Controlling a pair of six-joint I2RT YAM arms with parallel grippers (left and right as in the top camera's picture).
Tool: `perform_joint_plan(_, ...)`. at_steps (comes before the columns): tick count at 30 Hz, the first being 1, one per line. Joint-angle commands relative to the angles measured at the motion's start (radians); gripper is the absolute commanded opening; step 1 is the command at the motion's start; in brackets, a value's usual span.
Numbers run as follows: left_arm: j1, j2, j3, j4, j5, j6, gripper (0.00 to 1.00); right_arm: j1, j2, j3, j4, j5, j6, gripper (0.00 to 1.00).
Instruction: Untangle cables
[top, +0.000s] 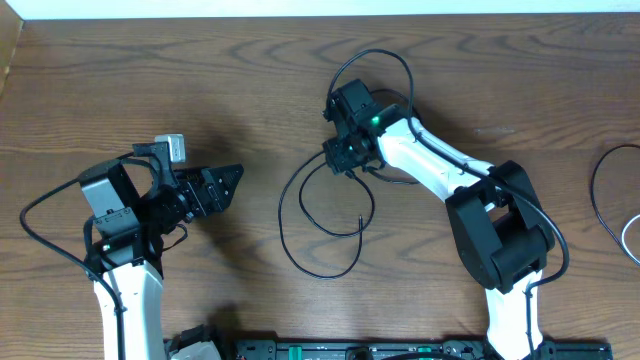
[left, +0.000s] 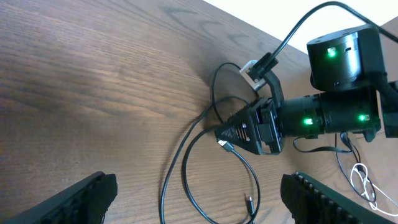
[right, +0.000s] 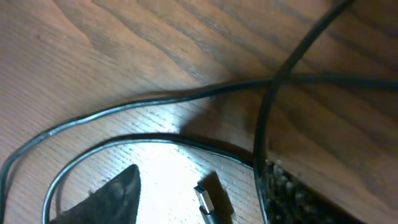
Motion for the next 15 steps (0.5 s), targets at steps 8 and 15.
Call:
perform_joint_plan(8, 0.005, -0.001, -0.003, 0.001, 0.012, 0.010, 0.89, -0.017, 0.003, 0.028, -0.138, 0.079, -0.010, 0.60)
perform_joint_plan(15, 0.005, -0.001, -0.003, 0.000, 0.013, 0.010, 0.89, 0.005, 0.005, 0.024, -0.140, -0.010, 0.014, 0.61)
